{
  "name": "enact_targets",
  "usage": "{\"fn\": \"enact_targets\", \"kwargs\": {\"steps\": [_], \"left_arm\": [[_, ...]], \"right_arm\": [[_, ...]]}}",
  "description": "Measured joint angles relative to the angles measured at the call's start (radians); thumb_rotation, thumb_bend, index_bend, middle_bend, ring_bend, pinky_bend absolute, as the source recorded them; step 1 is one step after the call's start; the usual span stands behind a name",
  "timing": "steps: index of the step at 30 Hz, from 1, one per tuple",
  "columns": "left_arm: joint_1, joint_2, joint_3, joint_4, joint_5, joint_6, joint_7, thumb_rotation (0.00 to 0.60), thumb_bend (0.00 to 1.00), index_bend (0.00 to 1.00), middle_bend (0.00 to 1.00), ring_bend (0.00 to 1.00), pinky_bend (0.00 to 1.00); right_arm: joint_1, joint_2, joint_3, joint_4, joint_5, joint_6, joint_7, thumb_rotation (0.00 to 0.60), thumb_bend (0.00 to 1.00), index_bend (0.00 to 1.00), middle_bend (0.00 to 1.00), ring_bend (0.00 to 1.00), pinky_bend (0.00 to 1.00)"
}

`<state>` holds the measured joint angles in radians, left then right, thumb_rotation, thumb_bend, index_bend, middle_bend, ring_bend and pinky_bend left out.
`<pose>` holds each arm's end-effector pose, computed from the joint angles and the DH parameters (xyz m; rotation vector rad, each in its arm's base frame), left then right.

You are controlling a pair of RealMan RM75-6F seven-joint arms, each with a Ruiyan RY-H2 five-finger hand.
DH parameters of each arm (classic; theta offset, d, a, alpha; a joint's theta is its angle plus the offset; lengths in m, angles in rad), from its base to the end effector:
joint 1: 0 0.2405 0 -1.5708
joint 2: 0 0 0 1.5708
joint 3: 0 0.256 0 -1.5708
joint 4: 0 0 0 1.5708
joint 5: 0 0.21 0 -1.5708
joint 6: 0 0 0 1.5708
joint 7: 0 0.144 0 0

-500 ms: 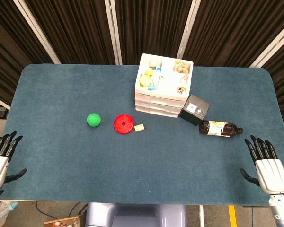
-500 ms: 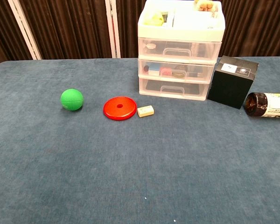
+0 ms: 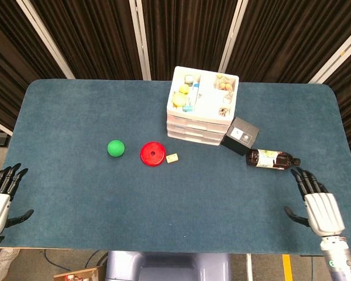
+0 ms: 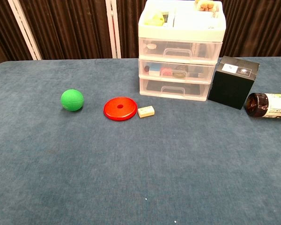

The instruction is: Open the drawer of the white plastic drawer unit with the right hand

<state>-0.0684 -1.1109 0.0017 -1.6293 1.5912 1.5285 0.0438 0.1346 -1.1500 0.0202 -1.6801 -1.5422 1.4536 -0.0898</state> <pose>-0.3007 0.1644 0.1538 -1.4681 -0.8556 -0.9108 -0.2833 -0.1872 0.1331 1.4913 -0.9034 0.9367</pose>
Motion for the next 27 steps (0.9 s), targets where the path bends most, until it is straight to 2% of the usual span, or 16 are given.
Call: {"fn": "enact_targets", "kwargs": {"steps": [2,5,9,12,20,24,27], "left_arm": [[-0.001,0.000,0.001,-0.001,0.001,-0.002,-0.005,0.600,0.05,0.08,0.00,0.00,0.08],[-0.001,0.003,0.002,-0.006,0.001,-0.004,-0.015,0.600,0.05,0.08,0.00,0.00,0.08],[-0.002,0.009,0.002,-0.012,0.003,-0.004,-0.032,0.600,0.05,0.08,0.00,0.00,0.08],[-0.001,0.013,0.005,-0.014,0.004,-0.005,-0.042,0.600,0.05,0.08,0.00,0.00,0.08],[-0.002,0.023,0.000,-0.012,-0.007,-0.006,-0.066,0.600,0.05,0.08,0.00,0.00,0.08],[-0.006,0.027,-0.005,-0.014,-0.024,-0.021,-0.081,0.600,0.06,0.08,0.00,0.00,0.08],[-0.011,0.028,-0.008,-0.014,-0.030,-0.031,-0.088,0.600,0.06,0.08,0.00,0.00,0.08]], "right_arm": [[0.014,-0.001,0.010,-0.055,0.014,-0.023,0.019,0.600,0.48,0.00,0.67,0.68,0.77],[0.048,-0.005,0.032,-0.167,0.059,-0.090,0.055,0.600,0.60,0.00,0.79,0.78,0.82],[0.120,-0.026,0.076,-0.296,0.184,-0.220,0.089,0.600,0.69,0.00,0.86,0.84,0.84],[0.177,-0.063,0.116,-0.336,0.299,-0.293,0.092,0.600,0.71,0.00,0.87,0.85,0.84],[0.340,-0.236,0.230,-0.310,0.662,-0.399,0.057,0.600,0.73,0.00,0.88,0.85,0.84],[0.442,-0.369,0.301,-0.226,0.823,-0.426,0.037,0.600,0.73,0.00,0.88,0.85,0.84],[0.501,-0.447,0.347,-0.155,0.894,-0.436,0.036,0.600,0.73,0.00,0.88,0.85,0.84]]}}
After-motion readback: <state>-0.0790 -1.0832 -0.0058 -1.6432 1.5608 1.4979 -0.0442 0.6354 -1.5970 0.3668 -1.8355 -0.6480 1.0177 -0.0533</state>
